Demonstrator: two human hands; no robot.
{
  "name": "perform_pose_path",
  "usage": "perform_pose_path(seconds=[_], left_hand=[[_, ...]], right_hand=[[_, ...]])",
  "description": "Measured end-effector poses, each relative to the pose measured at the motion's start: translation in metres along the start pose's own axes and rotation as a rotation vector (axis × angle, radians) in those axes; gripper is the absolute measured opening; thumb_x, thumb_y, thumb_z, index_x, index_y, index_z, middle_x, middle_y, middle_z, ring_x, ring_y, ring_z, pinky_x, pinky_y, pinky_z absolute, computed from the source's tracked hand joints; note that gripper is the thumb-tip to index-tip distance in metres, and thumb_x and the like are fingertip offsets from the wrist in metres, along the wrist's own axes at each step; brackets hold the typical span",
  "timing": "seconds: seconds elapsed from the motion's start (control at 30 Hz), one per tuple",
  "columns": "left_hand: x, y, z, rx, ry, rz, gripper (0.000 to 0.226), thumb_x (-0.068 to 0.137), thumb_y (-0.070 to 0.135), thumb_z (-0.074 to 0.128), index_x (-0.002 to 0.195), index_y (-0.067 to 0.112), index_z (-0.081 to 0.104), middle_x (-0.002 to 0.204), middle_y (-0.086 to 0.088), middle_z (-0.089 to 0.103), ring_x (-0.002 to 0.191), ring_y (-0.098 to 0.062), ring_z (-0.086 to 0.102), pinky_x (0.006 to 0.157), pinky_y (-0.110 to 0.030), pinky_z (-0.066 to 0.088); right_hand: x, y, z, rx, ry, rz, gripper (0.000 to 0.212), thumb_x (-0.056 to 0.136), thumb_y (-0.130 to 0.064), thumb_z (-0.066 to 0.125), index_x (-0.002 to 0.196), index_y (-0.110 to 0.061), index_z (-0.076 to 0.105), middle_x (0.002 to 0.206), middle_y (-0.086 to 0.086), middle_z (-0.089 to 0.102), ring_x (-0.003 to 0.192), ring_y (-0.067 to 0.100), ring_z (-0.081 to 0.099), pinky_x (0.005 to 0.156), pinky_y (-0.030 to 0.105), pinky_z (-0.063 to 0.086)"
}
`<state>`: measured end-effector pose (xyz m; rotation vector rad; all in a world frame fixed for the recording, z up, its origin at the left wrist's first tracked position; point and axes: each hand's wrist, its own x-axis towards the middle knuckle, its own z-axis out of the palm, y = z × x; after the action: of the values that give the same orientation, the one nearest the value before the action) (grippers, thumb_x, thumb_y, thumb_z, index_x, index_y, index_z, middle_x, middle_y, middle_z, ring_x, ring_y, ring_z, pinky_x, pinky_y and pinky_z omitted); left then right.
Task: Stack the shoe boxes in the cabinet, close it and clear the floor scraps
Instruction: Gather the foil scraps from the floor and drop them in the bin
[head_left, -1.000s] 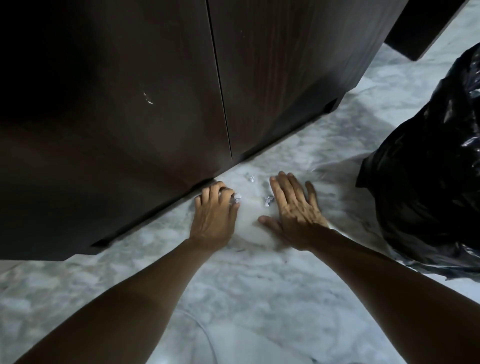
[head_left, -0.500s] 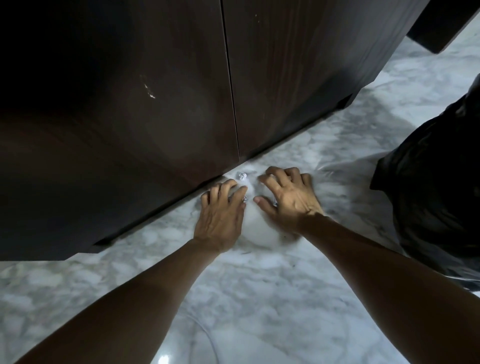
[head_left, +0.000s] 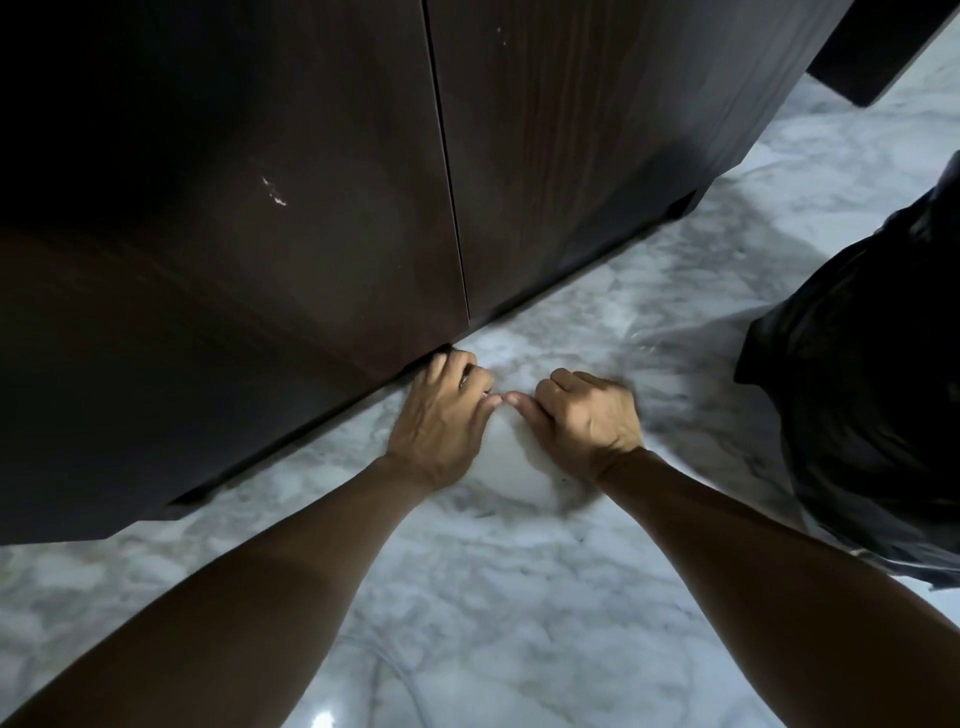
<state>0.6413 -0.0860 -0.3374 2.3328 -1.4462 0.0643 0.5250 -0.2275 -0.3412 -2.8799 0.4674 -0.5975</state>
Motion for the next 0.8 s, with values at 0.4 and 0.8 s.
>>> perform_pose_path(seconds=[0.4,0.8], left_hand=[[0.005,0.005,-0.009,0.069,0.055,-0.130,0.044,0.088,0.021,0.049,0.047,0.008,0.046,0.045,-0.011,0.048,0.036,-0.033,0.046,0.036,-0.026,0.031],[0.053,0.087,-0.111,-0.237,-0.179,-0.192,0.052,0.097,0.028,0.049,0.049,0.011,0.034,0.046,-0.007,0.034,0.050,-0.027,0.040,0.051,-0.031,0.027]], right_hand=[[-0.031,-0.005,-0.060,-0.012,-0.349,0.152,0.078,0.093,-0.068,0.022,0.051,-0.011,0.054,0.055,0.012,0.060,0.054,0.035,0.061,0.051,0.028,0.037],[0.030,-0.023,-0.253,-0.011,-0.428,0.352,0.061,0.091,-0.069,0.032,0.072,-0.013,0.046,0.113,0.019,0.058,0.114,0.034,0.054,0.089,0.035,0.042]])
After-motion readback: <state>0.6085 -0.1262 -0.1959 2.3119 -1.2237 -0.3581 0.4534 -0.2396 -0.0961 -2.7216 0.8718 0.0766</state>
